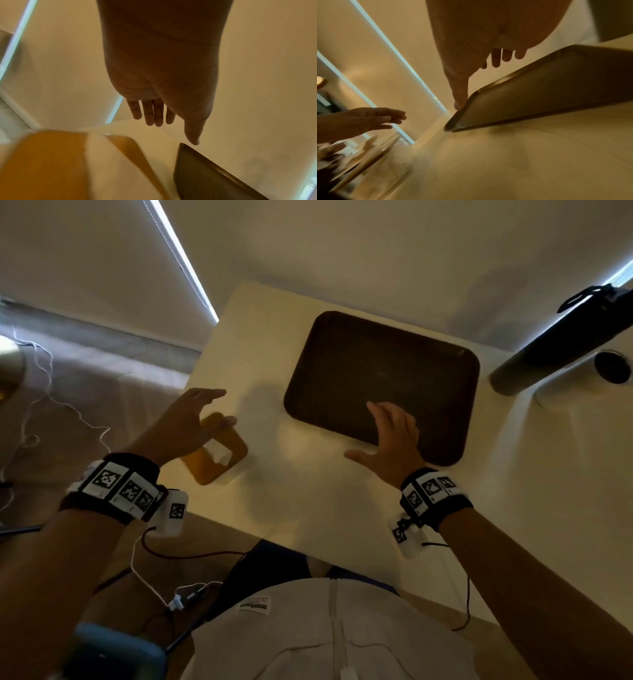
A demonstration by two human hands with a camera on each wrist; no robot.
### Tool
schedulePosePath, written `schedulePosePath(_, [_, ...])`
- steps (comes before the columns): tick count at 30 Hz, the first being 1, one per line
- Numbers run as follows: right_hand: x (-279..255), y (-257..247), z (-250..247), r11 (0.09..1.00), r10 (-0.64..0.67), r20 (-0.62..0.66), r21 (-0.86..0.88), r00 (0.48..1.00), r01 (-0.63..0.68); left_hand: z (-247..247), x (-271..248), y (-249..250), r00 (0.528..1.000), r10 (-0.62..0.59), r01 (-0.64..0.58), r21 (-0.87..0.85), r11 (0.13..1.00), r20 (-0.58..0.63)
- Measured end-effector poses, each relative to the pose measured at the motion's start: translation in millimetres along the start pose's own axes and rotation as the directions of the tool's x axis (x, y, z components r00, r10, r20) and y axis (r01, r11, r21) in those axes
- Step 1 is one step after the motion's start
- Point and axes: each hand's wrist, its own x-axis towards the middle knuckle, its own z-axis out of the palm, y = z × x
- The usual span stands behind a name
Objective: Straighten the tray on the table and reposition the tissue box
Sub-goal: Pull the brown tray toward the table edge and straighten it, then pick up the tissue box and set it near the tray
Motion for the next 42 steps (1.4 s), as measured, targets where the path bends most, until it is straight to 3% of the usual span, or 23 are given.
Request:
schedulePosePath(3, [11.0, -51.3, 24.6, 0.989, -0.144, 0.107, 0.026, 0.984, 0.142, -19.4, -18.4, -38.0, 0.996, -0.048, 0.051, -0.038, 0.998, 0.072])
schedulePosePath(7, [29.1, -109.2, 67.2, 0.973, -0.228, 0.265, 0.094, 0.937, 0.210, -29.2, -17.7, -84.5, 0.971, -0.006, 0.021, -0.063, 0.998, 0.240])
schedulePosePath(11, [43.3, -147.6, 103.6, 0.976, -0.173, 0.393, 0.191, 0.903, 0.104, -30.8, 0.2, -109.8, 0.885, 0.059, -0.060, -0.014, 0.998, 0.461])
schedulePosePath(15, [43.7, -166.9, 128.3, 0.974, -0.098, 0.426, 0.227, 0.899, -0.002, -22.0, 17.3, -131.5, 0.803, 0.172, -0.219, 0.015, 0.976, 0.571])
schedulePosePath(23, [29.1, -185.3, 146.1, 0.938, 0.044, 0.326, 0.313, 0.944, -0.151, -1.8, 24.1, -145.6, 0.806, 0.377, -0.331, -0.180, 0.926, 0.456])
schedulePosePath(30, [38.1, -187.0, 140.6, 0.928, 0.050, 0.292, 0.341, 0.955, -0.153, -6.5, 41.0, -147.0, 0.792, 0.439, -0.374, -0.230, 0.898, 0.424])
schedulePosePath(39, [139.3, -181.1, 84.1, 0.943, 0.015, 0.171, 0.326, 0.985, -0.071, -55.8, 148.6, -109.2, 0.800, 0.500, -0.459, -0.198, 0.866, 0.331])
schedulePosePath(42, [184.5, -176.0, 60.9, 0.952, 0.018, 0.120, 0.301, 0.993, -0.054, -70.9, 197.2, -92.6, 0.779, 0.557, -0.516, -0.211, 0.830, 0.287])
